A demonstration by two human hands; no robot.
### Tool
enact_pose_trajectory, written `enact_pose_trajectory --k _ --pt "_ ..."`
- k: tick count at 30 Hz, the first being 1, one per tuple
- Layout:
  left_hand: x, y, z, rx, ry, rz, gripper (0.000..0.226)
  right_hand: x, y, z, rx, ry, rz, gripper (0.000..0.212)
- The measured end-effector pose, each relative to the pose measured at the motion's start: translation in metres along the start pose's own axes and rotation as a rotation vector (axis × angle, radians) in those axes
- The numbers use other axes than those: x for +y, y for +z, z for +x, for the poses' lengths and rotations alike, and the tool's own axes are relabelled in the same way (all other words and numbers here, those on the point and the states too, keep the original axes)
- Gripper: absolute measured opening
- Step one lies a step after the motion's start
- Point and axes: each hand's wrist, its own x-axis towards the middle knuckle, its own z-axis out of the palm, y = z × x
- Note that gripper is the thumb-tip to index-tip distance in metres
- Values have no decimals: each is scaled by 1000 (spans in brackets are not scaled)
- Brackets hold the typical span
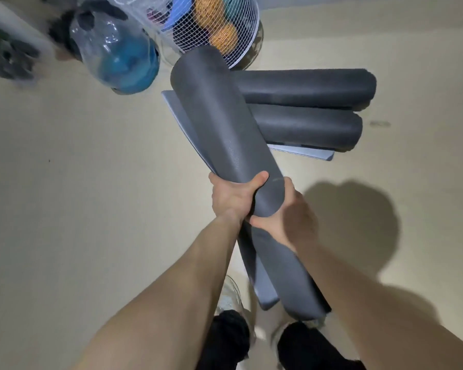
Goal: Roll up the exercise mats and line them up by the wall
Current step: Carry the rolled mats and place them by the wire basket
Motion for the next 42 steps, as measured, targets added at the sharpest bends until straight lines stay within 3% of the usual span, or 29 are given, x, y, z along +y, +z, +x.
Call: enact_pose_trajectory --k 9,15,21,27,31,38,42 --pt "181 94 -131 -177 164 93 100 27 -232 -43 107 7 137 123" --pt "278 223 -176 -329 243 141 93 90 -362 -8 289 56 304 94" --pt "355 371 -206 -480 333 211 100 163 -476 37 467 175 366 100" --pt "395 528 -268 -626 383 330 92 278 -583 61 554 291 545 104" --pt "420 642 -324 -650 428 412 95 360 -669 69 584 323 594 88" --pt "451 833 -428 -707 493 493 101 511 -812 77 635 410 587 110" --pt "480 947 -470 -742 510 510 101 582 -902 96 654 486 585 102"
